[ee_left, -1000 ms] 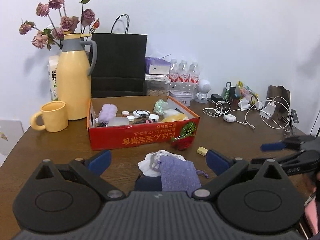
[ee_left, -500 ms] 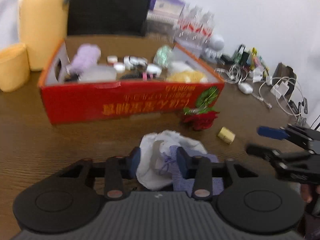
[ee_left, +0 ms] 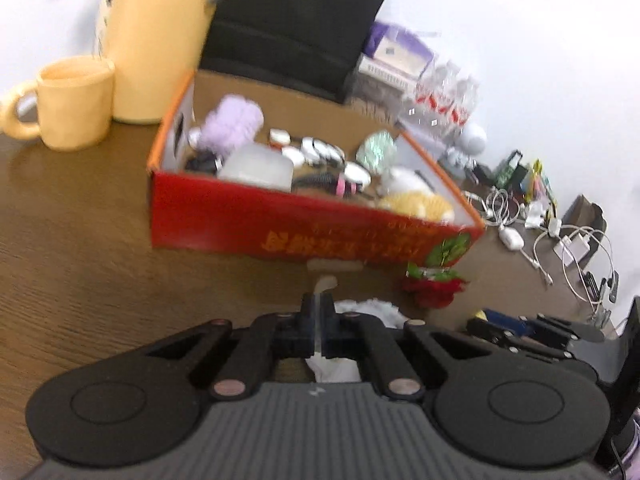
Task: Organize objects
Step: 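Grasp the small yellow block with the right gripper while the left grasps a small white item, then carry the yellow block and white item into the box and release both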
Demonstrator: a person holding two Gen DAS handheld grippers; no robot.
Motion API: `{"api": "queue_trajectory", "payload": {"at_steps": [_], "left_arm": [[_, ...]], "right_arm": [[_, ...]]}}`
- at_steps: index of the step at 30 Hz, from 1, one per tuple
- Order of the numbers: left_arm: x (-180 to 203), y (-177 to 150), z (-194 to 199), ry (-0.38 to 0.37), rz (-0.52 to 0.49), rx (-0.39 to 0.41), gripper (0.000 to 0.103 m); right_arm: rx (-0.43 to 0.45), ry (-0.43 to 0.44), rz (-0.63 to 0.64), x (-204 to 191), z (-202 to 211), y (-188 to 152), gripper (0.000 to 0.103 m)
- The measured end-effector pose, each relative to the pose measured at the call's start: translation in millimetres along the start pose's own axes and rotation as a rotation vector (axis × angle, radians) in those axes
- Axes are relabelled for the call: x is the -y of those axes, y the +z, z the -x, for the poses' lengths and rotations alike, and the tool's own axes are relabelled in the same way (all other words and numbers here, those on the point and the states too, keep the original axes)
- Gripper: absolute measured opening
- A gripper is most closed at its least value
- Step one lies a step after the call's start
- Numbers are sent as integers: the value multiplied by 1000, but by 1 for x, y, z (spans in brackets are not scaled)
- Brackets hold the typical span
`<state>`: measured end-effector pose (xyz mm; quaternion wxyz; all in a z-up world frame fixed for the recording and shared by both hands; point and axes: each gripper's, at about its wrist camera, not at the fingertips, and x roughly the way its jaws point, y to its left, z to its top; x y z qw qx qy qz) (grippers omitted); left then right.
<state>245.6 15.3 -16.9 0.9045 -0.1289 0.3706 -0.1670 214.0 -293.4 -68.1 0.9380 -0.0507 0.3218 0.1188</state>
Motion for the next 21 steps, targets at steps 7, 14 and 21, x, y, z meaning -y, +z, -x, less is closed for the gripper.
{"api": "queue_trajectory", "payload": {"at_steps": [7, 14, 21], "left_arm": [[24, 7, 76, -13, -61, 186, 3], [43, -13, 146, -66, -60, 300, 3], [42, -7, 142, -38, -98, 277, 3]], "right_arm": [[148, 40, -48, -4, 71, 7, 20], [293, 107, -55, -13, 162, 7, 20], [274, 95, -36, -10, 175, 13, 20]]}}
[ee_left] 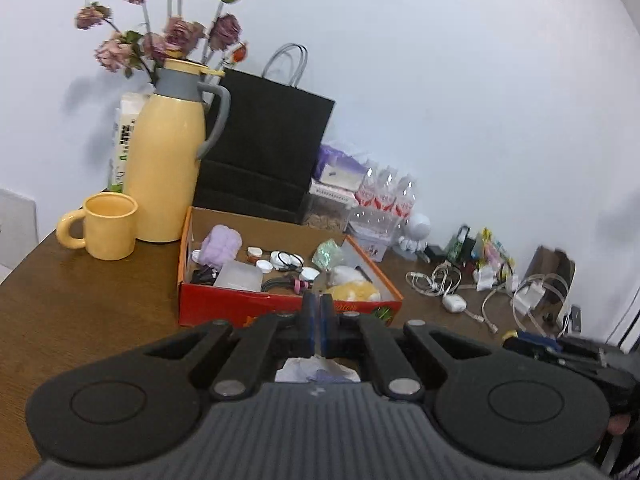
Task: Organize objects
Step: 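Carry the yellow block and white item into the box and release both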
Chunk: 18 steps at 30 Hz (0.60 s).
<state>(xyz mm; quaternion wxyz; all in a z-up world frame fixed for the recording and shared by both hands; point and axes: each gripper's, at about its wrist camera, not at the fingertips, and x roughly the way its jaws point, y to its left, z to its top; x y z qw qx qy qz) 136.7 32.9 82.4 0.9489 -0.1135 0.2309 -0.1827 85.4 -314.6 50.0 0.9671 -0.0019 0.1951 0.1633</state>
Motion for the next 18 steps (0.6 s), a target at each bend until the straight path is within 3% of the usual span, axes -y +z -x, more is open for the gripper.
{"api": "queue_trajectory", "payload": {"at_steps": [5, 8, 11, 13, 16, 18], "left_arm": [[1, 9, -51, 25, -139, -69, 3], [-3, 34, -95, 11, -179, -109, 3], [-5, 67, -156, 17, -221, -161, 3], [-5, 82, -205, 60, -266, -208, 3], [-11, 83, -285, 135, -329, -325, 3], [-21, 82, -322, 192, -341, -354, 3]], "right_arm": [[-15, 19, 56, 4, -36, 21, 20], [-46, 59, 67, 12, -81, 48, 20], [-110, 116, 66, 17, -150, 84, 20], [-184, 135, 39, 20, -210, 106, 20], [-305, 76, -15, 29, -305, 115, 20], [-382, 45, -61, 38, -356, 110, 20]]}}
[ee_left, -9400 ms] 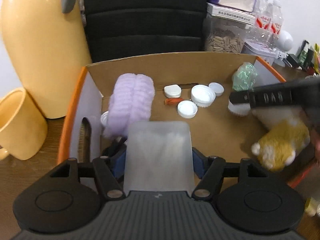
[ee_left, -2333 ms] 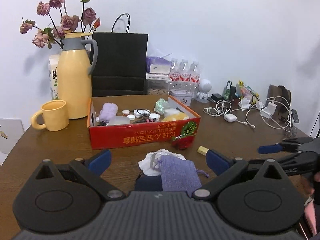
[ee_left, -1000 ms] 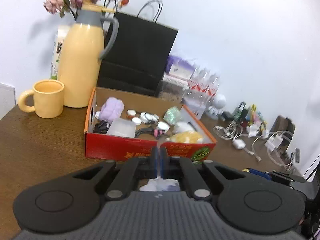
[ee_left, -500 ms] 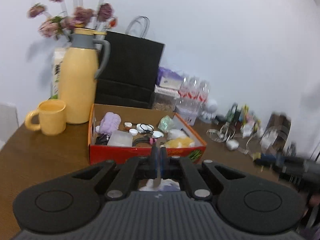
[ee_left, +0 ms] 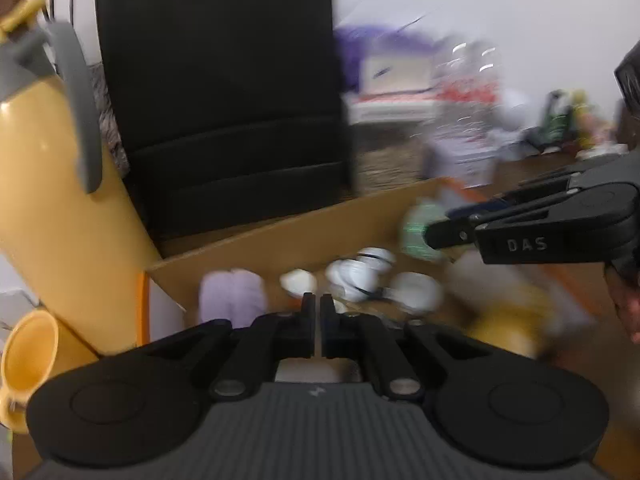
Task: Organize objects
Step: 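Carry the yellow block and white item into the box and release both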
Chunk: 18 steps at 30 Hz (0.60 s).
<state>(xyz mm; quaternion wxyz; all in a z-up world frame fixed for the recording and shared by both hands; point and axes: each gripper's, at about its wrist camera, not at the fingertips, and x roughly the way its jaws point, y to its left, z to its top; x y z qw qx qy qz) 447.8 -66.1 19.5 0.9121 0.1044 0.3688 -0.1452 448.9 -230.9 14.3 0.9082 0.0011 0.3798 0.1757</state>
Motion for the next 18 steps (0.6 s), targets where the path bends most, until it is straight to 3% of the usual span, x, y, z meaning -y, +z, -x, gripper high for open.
{"api": "queue_trajectory", "payload": {"at_steps": [3, 6, 7, 8, 13, 15, 17, 18], "left_arm": [[-18, 4, -39, 0, 39, -100, 7], [-21, -2, -42, 37, 5, -87, 22], [-22, -4, -36, 16, -6, -64, 35], [-23, -6, -30, 5, -9, -37, 41], [-18, -6, 5, 5, 7, 22, 45], [-15, -5, 26, 6, 24, 51, 54], [-13, -18, 56, -4, 82, 99, 78], [-11, -28, 72, -12, 95, 120, 79]], "right_arm": [[-38, -89, -71, 15, -52, 7, 22], [-52, -107, -98, 20, -64, 3, 34], [-34, -109, -76, 18, -61, 2, 41], [-15, -118, -50, 15, -58, 2, 48], [54, -110, -2, 4, -19, 9, 55], [74, -97, 0, 2, 1, 12, 57], [105, -90, 8, 1, 25, 5, 70], [126, -91, 8, 1, 38, -4, 71]]}}
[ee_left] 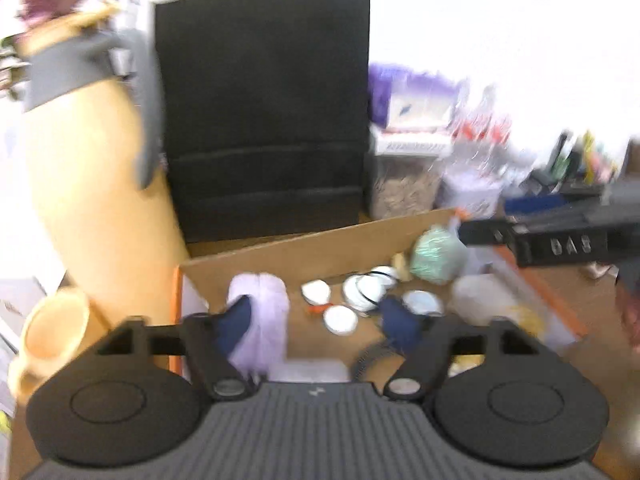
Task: Organize objects
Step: 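Withdraw both grippers from the box toward the purple pouch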
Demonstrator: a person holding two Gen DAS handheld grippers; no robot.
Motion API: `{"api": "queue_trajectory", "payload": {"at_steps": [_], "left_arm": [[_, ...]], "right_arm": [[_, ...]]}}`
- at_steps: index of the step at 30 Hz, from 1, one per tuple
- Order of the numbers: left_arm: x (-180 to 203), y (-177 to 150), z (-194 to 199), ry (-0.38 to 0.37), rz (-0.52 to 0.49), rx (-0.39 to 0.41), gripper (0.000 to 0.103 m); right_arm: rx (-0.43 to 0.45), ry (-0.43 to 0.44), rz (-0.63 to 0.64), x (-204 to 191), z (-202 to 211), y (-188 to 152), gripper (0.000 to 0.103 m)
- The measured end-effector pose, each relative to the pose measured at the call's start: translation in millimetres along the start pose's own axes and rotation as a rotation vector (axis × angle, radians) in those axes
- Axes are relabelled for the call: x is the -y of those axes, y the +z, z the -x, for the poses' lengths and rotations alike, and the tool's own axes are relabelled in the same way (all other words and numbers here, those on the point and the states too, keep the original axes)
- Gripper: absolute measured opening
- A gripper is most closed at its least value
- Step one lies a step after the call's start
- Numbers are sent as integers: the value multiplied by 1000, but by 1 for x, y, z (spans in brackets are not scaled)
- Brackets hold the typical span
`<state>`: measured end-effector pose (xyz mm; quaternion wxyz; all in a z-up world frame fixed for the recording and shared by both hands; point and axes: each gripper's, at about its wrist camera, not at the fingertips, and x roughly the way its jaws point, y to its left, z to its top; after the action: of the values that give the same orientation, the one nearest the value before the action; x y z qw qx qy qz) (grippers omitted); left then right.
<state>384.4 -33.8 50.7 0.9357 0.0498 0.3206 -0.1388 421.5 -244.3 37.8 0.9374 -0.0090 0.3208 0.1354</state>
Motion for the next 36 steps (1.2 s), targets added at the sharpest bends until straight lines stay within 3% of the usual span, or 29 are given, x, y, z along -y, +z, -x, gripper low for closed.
{"api": "queue_trajectory", "payload": {"at_steps": [4, 7, 12, 16, 18, 21, 24, 26, 29, 33, 34, 35, 36], "left_arm": [[15, -55, 78, -25, -43, 74, 86], [30, -111, 132, -38, -19, 126, 91], [57, -180, 178, -41, 50, 110, 96], [62, -208, 191, -90, 199, 44, 98], [68, -213, 197, -73, 184, 39, 98], [74, -214, 203, -55, 138, 65, 97], [76, -216, 207, -56, 142, 99, 83], [76, -215, 202, -65, 150, 96, 69], [77, -216, 185, -80, 168, 63, 61], [86, -213, 155, -86, 136, 24, 60], [90, -212, 148, -73, 122, 12, 56], [96, -212, 141, -67, 81, 3, 34], [102, -213, 135, -68, 44, -11, 23]], "right_arm": [[44, 37, 11, 7, 74, -58, 72], [70, 43, 34, 6, 131, -114, 75], [64, -26, 43, -7, 202, -202, 79], [-2, -27, -97, -6, 225, -247, 80], [-43, -74, -128, -9, 230, -262, 80], [-82, -54, -100, -12, 242, -274, 80], [-42, -58, -55, -14, 265, -272, 80], [7, -71, -62, -11, 279, -265, 80], [51, -82, -79, -5, 283, -257, 80], [13, -63, -100, -3, 257, -255, 78], [4, -57, -105, -4, 250, -255, 78], [-3, -52, -107, -5, 244, -257, 77], [-8, -50, -106, -7, 239, -256, 77]]}}
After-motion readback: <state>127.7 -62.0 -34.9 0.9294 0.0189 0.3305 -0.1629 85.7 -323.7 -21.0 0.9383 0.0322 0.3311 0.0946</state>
